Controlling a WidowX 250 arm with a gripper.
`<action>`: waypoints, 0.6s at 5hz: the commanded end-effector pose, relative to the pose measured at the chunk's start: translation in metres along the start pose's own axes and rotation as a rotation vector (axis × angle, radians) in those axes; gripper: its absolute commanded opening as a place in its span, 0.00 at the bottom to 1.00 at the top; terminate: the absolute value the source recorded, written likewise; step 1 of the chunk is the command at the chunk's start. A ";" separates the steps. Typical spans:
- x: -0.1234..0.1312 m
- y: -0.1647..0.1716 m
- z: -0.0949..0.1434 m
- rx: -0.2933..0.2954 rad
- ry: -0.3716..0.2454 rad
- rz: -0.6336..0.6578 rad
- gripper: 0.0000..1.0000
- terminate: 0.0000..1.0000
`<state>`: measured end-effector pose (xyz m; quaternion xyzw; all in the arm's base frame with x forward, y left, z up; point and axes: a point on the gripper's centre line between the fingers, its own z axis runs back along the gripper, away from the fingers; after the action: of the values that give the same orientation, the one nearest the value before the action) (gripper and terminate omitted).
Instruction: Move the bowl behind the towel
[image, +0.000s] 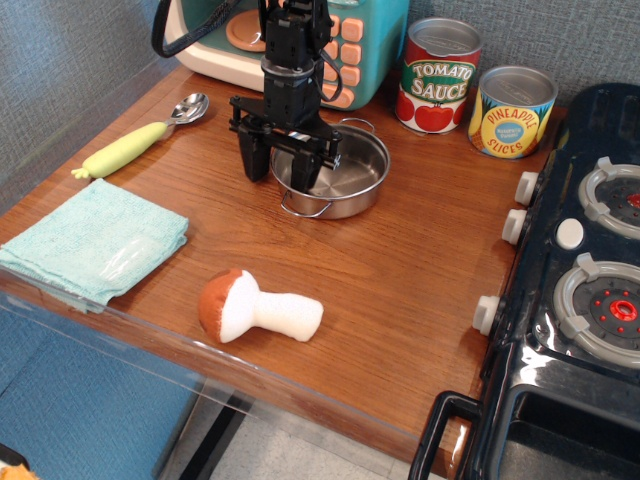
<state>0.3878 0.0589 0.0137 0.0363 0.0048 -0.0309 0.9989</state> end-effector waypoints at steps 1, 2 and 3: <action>0.005 0.012 0.035 0.001 -0.097 0.026 0.00 0.00; 0.003 0.029 0.044 0.044 -0.122 0.043 0.00 0.00; 0.001 0.060 0.042 0.069 -0.114 0.110 0.00 0.00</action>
<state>0.3886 0.1086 0.0340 0.0607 -0.0246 0.0175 0.9977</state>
